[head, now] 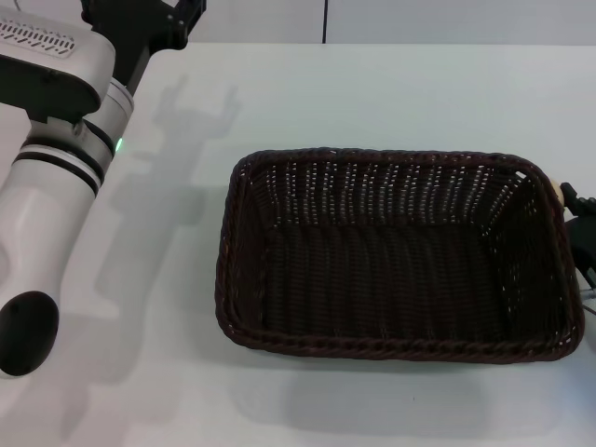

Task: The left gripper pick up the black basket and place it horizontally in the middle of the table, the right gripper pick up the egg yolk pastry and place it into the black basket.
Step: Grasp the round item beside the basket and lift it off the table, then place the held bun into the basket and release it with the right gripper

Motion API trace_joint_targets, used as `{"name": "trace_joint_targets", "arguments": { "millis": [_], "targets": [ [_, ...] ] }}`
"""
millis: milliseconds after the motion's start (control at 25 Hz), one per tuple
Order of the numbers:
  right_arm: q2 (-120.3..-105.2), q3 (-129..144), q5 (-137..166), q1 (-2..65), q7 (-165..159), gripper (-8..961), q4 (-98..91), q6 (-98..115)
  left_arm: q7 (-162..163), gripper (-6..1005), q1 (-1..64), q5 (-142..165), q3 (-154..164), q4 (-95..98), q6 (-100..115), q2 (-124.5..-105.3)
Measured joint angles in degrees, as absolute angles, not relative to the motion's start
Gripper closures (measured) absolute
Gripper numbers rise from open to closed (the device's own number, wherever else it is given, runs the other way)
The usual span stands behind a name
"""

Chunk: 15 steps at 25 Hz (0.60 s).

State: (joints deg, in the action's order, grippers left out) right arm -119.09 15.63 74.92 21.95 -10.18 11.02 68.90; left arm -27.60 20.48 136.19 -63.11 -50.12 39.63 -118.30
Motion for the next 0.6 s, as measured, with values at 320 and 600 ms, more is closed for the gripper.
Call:
{"name": "trace_joint_targets", "arguments": {
  "millis": [320,600],
  "targets": [
    [-119.18,12.0,74.7,19.6,-9.8,873,10.9,73.6,-27.6,199,20.5,136.2,-62.9,-50.0,39.6,-118.30],
    [-119.37,8.3,74.6,15.6,-9.5,909,11.0,85.7,-27.2,199,19.8,136.2,-62.9,-49.9,40.0,-118.36]
  ]
}}
